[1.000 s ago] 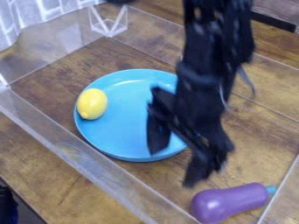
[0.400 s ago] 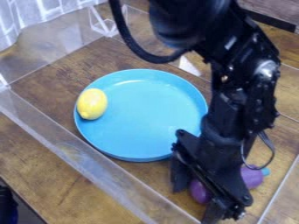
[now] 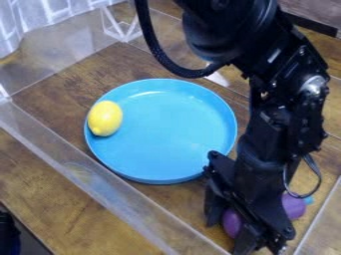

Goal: Put the purple eggplant on the blue tray

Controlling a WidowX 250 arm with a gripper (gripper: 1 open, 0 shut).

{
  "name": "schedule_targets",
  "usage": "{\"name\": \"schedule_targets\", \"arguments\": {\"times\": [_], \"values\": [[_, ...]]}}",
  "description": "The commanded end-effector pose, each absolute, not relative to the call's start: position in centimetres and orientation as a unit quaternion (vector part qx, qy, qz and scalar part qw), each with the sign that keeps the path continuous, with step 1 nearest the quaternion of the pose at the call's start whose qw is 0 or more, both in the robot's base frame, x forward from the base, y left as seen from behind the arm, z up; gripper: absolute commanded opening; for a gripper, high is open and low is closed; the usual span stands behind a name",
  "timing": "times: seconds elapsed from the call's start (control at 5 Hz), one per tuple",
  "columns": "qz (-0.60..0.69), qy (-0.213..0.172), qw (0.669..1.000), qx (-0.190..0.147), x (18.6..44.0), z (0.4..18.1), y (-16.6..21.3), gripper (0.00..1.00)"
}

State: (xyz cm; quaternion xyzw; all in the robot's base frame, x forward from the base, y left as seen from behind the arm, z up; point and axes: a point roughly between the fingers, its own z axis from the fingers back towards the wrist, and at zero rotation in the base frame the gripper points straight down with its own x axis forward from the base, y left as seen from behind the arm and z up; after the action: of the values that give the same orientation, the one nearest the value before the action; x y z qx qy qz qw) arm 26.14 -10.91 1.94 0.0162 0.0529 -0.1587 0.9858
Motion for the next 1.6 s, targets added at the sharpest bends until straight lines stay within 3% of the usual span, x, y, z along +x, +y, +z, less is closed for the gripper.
{"name": "schedule_targets", "arguments": {"times": [0.0, 1.4], "values": [[-0.183, 0.048, 0.982, 0.014, 25.96, 2.18, -12.03, 0.00], [-0.196, 0.052, 0.979, 0.004, 26.04, 2.11, -12.86, 0.00]]}}
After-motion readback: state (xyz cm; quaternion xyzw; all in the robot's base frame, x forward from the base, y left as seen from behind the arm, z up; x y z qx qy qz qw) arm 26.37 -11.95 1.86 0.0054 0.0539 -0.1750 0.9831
